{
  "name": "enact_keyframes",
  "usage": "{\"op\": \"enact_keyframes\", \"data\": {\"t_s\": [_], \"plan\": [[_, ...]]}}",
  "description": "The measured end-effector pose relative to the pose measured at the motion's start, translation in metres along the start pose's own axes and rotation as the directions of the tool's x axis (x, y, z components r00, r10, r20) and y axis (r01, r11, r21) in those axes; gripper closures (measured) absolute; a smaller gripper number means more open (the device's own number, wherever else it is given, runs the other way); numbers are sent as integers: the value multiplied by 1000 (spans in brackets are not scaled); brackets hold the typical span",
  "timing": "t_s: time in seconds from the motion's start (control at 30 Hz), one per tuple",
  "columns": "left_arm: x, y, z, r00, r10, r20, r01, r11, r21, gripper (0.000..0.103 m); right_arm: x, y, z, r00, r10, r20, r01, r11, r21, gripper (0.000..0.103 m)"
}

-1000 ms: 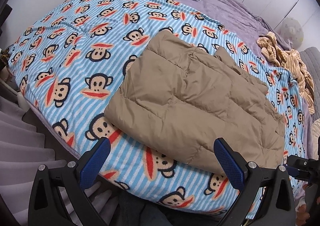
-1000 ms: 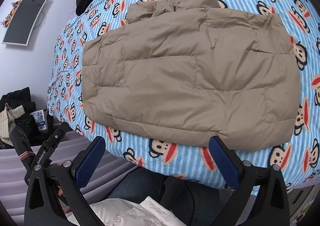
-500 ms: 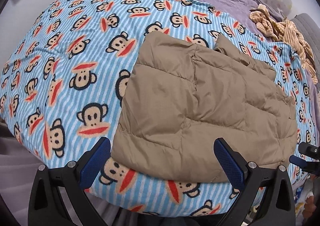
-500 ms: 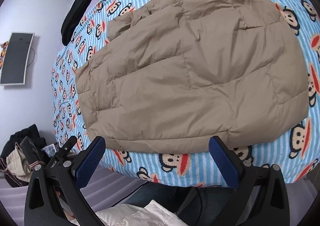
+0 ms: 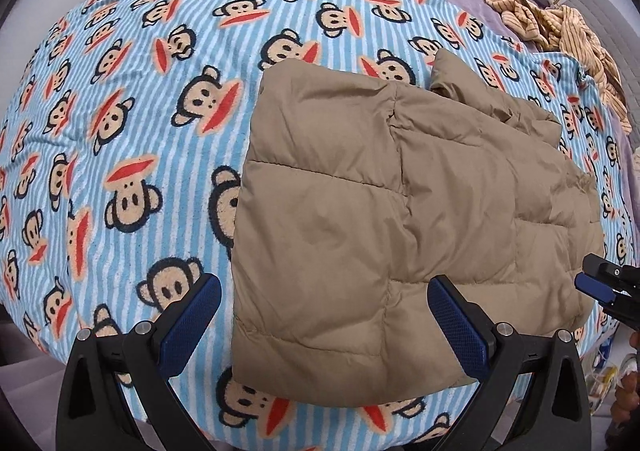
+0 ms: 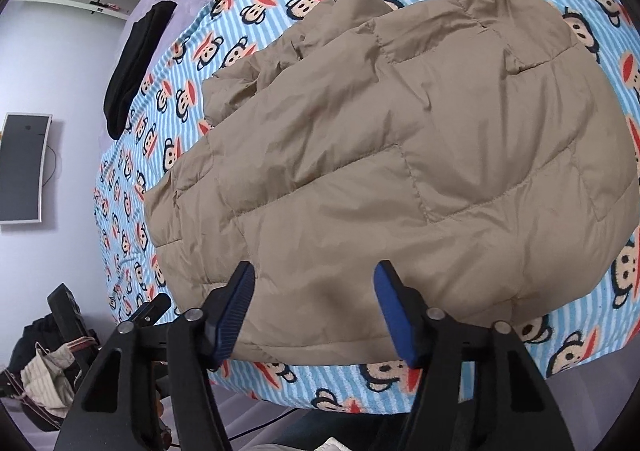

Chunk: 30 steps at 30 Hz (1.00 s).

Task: Fold large clothes

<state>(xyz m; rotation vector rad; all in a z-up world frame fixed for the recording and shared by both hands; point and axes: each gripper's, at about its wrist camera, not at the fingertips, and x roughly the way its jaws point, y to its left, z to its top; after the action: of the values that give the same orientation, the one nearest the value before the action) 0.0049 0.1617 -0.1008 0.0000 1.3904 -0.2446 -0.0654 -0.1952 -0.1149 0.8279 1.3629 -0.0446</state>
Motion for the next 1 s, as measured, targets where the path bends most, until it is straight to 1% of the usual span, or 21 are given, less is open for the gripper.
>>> {"op": "enact_keyframes", "data": {"t_s": [0.03, 0.07, 0.1, 0.2, 0.27, 0.33, 0.37, 0.43, 0.47, 0.57, 0.6, 0.63, 0.67, 0.73, 0.77, 0.83, 0.87, 0.9, 0.93, 0.97, 1.0], "plan": [[2, 2, 2, 1000, -4, 1, 4, 1000, 3, 0, 3, 2, 1, 1000, 0, -1, 0, 1000, 1, 45], [3, 4, 3, 1000, -9, 6, 9, 1000, 4, 0, 6, 4, 2, 1000, -1, -2, 1, 1000, -1, 50], [3, 7, 5, 1000, -17, 15, 17, 1000, 4, 0, 8, 6, 3, 1000, -4, -2, 4, 1000, -4, 52], [3, 24, 14, 997, -58, 53, 59, 998, -11, 0, 16, 15, 4, 1000, -16, 0, 16, 1000, -23, 59], [8, 39, 20, 993, -90, 73, 92, 995, -33, 0, 24, 20, 6, 1000, -29, 3, 29, 999, -34, 61], [20, 56, 27, 989, -134, 57, 138, 989, -59, 0, 32, 23, 9, 999, -42, 8, 43, 998, -43, 63], [27, 63, 30, 985, -168, 44, 171, 983, -69, 0, 36, 24, 11, 999, -46, 10, 46, 998, -46, 64], [46, 76, 33, 966, -260, -1, 259, 962, -87, 0, 47, 26, 16, 999, -50, 11, 50, 997, -62, 66], [55, 79, 34, 956, -293, -18, 290, 952, -94, 0, 54, 28, 18, 998, -59, 14, 60, 995, -77, 66], [83, 81, 38, 912, -403, -72, 395, 913, -99, 0, 73, 29, 25, 994, -106, 20, 107, 987, -116, 67], [91, 78, 40, 890, -446, -93, 437, 894, -100, 0, 77, 29, 27, 993, -112, 20, 114, 987, -117, 67], [101, 74, 43, 863, -492, -116, 482, 870, -101, 0, 80, 29, 28, 993, -117, 22, 119, 986, -117, 67], [107, 68, 45, 848, -513, -131, 504, 858, -96, 0, 81, 29, 29, 992, -121, 26, 123, 986, -116, 67], [118, 54, 50, 825, -541, -163, 539, 840, -57, 0, 80, 31, 31, 992, -125, 30, 128, 985, -114, 67], [122, 48, 51, 818, -547, -178, 549, 835, -39, 0, 77, 33, 30, 991, -126, 33, 129, 985, -118, 67], [130, 37, 52, 811, -547, -210, 558, 830, -8, 0, 67, 37, 28, 989, -133, 56, 140, 980, -139, 67], [131, 32, 53, 809, -544, -222, 559, 829, 5, 4, 62, 39, 26, 987, -142, 76, 152, 976, -155, 67], [131, 29, 53, 803, -548, -234, 567, 824, 15, 28, 56, 40, 25, 984, -149, 93, 163, 972, -169, 67], [131, 26, 54, 778, -576, -252, 595, 804, 0, 55, 52, 41, 25, 981, -156, 111, 175, 967, -183, 67], [130, 25, 56, 754, -602, -263, 618, 786, -29, 63, 49, 41, 25, 979, -163, 123, 184, 964, -193, 67], [124, 23, 56, 754, -604, -259, 618, 785, -33, 70, 48, 40, 27, 977, -169, 131, 193, 961, -199, 67]]}}
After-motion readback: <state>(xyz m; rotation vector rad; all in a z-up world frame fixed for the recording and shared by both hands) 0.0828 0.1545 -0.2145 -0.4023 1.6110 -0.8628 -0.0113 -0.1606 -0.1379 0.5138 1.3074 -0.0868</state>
